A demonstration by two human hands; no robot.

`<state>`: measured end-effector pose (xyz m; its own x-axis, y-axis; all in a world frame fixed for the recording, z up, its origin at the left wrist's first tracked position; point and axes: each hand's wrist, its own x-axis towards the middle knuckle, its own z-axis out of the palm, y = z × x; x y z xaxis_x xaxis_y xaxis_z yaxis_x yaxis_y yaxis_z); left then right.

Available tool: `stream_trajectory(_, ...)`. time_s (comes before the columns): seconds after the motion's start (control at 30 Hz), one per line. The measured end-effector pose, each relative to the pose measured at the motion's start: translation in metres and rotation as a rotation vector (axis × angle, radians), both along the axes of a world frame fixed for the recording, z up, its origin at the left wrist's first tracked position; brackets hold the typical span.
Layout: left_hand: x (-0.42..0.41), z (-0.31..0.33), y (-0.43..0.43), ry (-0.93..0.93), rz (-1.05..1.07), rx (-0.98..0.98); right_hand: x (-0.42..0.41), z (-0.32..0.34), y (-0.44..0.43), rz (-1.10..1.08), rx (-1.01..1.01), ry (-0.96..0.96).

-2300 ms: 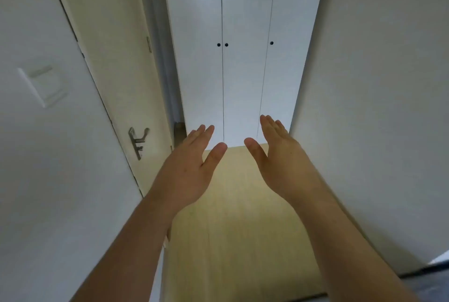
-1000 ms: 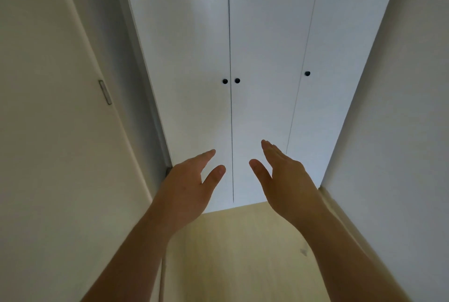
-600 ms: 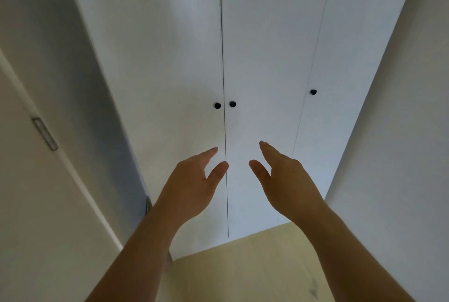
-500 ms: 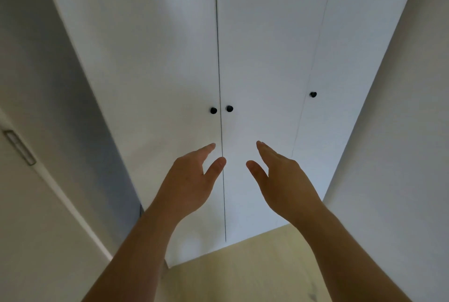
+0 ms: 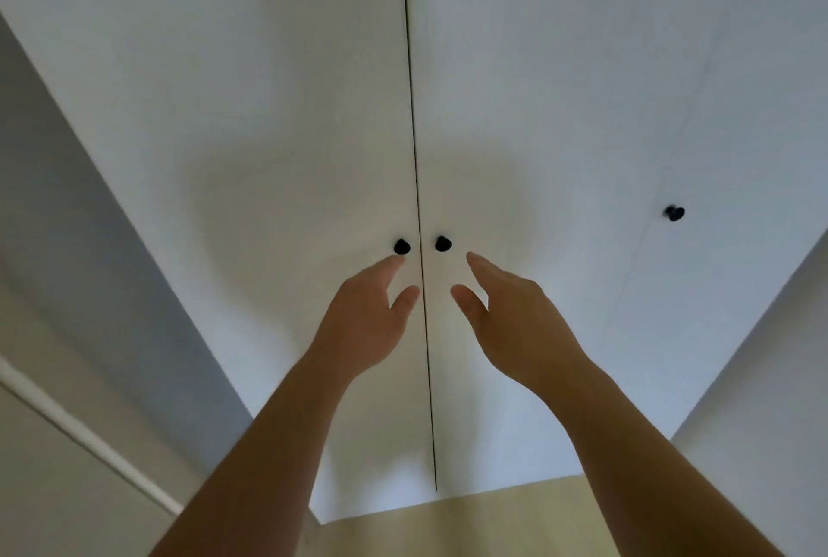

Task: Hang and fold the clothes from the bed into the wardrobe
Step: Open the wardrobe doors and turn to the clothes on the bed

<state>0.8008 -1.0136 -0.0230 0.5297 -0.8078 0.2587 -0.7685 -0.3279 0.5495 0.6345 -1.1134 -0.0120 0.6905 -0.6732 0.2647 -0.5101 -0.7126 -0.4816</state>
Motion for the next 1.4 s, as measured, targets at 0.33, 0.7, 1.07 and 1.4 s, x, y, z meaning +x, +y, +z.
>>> stream_trajectory(0.33, 0.022, -0.01, -0.085, -0.086, 0.114, 0.119, 0.031, -0.01, -0.079, 0.152, 0.041, 0.005)
stream_trajectory(0.7, 0.017, -0.016, -0.054, 0.021, 0.136, -0.011, 0.063, -0.023, -0.071, 0.213, 0.243, -0.029)
stream_trajectory(1.07, -0.018, -0.02, 0.038, 0.187, 0.137, -0.216, 0.057, -0.02, -0.028, 0.422, 0.612, -0.211)
stream_trajectory(1.4, -0.011, -0.017, 0.149, 0.78, 0.196, -0.436, 0.056, 0.008, 0.048, 0.744, 0.77, 0.098)
